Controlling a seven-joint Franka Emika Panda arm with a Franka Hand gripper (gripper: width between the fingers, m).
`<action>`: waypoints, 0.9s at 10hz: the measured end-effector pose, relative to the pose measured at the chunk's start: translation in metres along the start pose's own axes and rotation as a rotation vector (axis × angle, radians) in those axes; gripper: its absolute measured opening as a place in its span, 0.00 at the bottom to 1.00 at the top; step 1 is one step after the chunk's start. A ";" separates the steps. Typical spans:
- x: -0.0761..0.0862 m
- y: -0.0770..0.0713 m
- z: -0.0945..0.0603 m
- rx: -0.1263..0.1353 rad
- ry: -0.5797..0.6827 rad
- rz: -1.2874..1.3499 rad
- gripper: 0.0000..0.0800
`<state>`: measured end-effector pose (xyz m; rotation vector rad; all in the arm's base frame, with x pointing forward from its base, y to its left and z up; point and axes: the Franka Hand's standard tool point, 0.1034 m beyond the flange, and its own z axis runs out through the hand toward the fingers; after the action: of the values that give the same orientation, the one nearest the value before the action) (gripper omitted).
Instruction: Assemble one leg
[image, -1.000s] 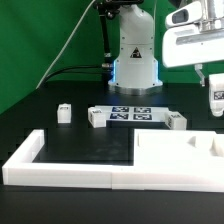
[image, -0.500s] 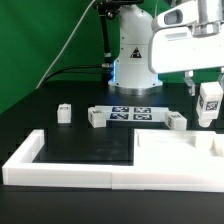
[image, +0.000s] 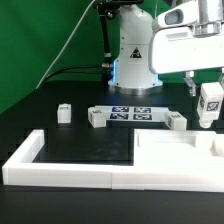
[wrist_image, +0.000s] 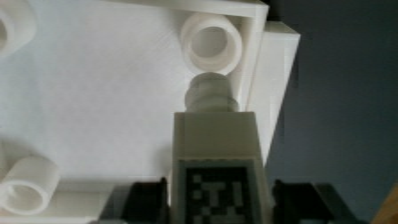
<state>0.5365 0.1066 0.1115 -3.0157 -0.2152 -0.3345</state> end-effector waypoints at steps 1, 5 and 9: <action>0.015 0.004 0.001 0.004 -0.005 -0.004 0.36; 0.074 0.019 0.017 0.025 0.031 -0.071 0.36; 0.090 0.010 0.021 0.029 0.072 -0.074 0.36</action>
Offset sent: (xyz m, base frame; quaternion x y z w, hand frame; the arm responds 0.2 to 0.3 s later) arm 0.0536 0.0041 -0.0033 0.0791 0.0950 -0.0028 0.9923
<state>0.6293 0.1106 0.1099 -2.9658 -0.3228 -0.4421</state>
